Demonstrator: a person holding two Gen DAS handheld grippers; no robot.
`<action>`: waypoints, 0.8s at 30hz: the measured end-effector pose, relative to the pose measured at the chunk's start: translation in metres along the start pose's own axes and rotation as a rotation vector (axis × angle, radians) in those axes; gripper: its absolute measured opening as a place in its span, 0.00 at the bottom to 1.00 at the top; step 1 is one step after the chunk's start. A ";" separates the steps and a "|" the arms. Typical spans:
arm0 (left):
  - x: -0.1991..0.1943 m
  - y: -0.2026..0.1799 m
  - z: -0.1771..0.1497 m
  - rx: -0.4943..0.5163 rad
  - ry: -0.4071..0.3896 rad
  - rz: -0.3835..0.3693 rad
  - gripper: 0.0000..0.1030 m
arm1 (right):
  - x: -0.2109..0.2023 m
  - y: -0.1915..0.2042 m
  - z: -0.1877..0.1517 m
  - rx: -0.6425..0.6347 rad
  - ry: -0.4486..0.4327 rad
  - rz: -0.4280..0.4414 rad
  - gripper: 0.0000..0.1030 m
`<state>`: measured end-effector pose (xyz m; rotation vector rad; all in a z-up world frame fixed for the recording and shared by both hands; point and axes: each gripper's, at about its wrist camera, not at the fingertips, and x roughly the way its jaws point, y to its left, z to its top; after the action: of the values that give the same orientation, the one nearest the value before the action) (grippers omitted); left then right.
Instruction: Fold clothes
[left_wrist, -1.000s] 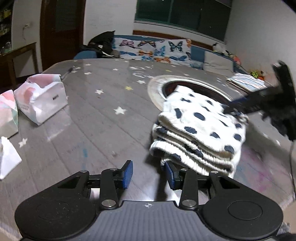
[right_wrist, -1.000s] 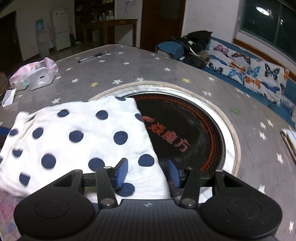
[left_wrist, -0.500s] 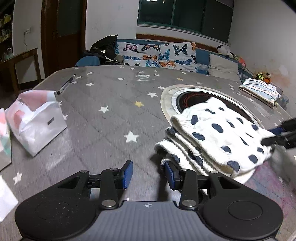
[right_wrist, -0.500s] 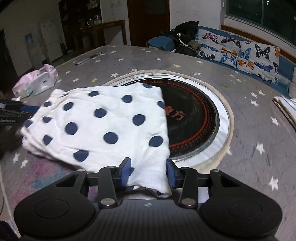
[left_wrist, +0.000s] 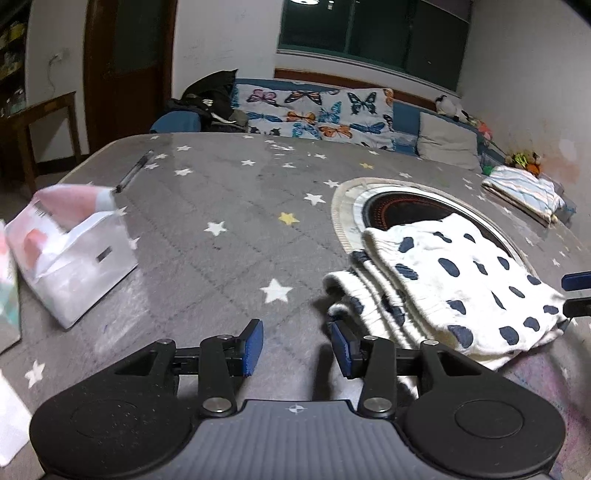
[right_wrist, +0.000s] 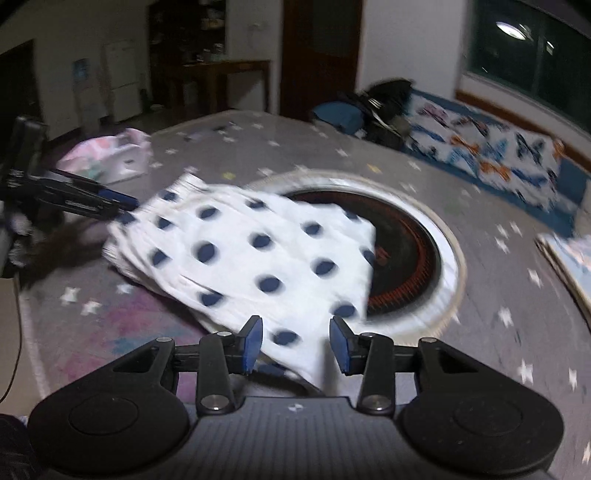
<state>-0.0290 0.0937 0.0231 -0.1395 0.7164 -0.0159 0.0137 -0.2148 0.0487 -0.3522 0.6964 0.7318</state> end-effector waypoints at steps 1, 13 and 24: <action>-0.003 0.002 -0.001 -0.016 -0.002 0.001 0.46 | -0.001 0.007 0.005 -0.031 -0.010 0.011 0.44; -0.014 0.009 0.006 -0.251 0.004 -0.092 0.57 | 0.047 0.120 0.037 -0.497 -0.037 0.130 0.52; -0.008 0.021 0.000 -0.519 0.037 -0.183 0.64 | 0.087 0.176 0.032 -0.733 -0.046 0.084 0.45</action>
<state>-0.0360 0.1146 0.0255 -0.7026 0.7306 -0.0067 -0.0502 -0.0327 0.0022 -0.9738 0.3779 1.0616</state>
